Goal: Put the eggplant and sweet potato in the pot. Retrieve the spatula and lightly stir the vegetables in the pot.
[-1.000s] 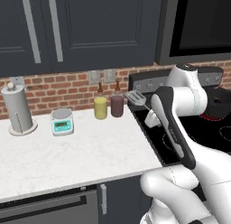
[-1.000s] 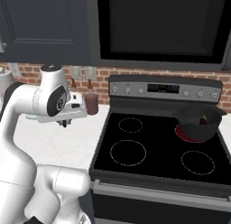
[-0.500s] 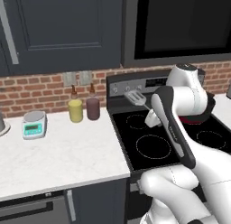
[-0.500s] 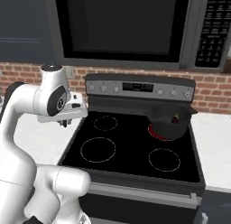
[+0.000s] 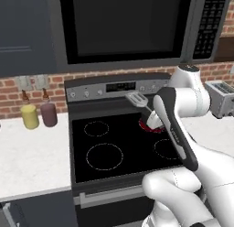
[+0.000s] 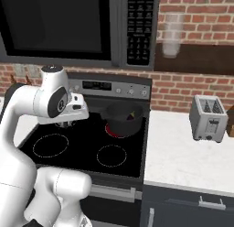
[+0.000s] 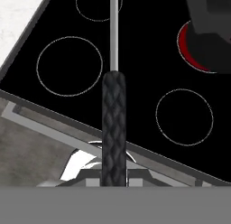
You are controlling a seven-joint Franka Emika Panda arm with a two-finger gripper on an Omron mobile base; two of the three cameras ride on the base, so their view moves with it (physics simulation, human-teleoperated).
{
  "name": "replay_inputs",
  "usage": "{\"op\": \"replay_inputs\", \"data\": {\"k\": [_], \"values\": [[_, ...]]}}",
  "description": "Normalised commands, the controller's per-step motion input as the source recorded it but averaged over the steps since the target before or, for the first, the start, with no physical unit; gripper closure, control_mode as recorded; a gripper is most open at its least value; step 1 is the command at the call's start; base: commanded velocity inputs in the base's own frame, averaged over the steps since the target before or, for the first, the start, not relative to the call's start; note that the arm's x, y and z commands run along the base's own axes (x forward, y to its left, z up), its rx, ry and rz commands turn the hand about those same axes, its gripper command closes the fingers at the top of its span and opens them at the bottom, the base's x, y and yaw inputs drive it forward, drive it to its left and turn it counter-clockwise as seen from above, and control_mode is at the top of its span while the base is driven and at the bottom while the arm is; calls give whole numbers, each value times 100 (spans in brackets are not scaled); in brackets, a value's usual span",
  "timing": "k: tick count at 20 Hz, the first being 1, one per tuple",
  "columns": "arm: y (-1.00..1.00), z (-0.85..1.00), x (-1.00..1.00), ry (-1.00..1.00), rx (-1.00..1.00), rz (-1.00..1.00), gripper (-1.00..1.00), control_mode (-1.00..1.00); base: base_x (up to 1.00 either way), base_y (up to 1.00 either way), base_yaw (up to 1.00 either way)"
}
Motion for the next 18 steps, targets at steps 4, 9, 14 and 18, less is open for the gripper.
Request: {"op": "replay_inputs", "data": {"k": [4,9,14,18], "values": [[0,0,0,0,0,0,100,100,25,-99,-2],[0,0,0,0,0,0,100,100,36,-71,-2],[0,0,0,0,0,0,100,100,51,-4,0],[0,0,0,0,0,0,100,100,38,19,0]]}}
